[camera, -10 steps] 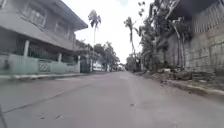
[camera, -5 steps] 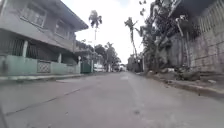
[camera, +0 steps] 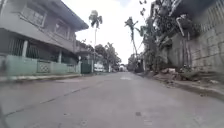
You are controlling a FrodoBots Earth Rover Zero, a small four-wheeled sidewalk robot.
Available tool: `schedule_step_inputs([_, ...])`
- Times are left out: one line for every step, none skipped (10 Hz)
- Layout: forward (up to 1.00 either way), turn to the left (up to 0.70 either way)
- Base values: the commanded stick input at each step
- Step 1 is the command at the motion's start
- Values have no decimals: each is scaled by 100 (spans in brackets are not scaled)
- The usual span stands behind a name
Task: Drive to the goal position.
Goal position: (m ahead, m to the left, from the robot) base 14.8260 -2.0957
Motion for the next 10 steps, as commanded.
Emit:
schedule_step_inputs([13, 0])
schedule_step_inputs([27, 0])
schedule_step_inputs([54, 0])
schedule_step_inputs([70, 0])
schedule_step_inputs([70, 0])
schedule_step_inputs([70, 0])
schedule_step_inputs([70, 0])
schedule_step_inputs([70, 0])
schedule_step_inputs([70, 0])
schedule_step_inputs([70, 0])
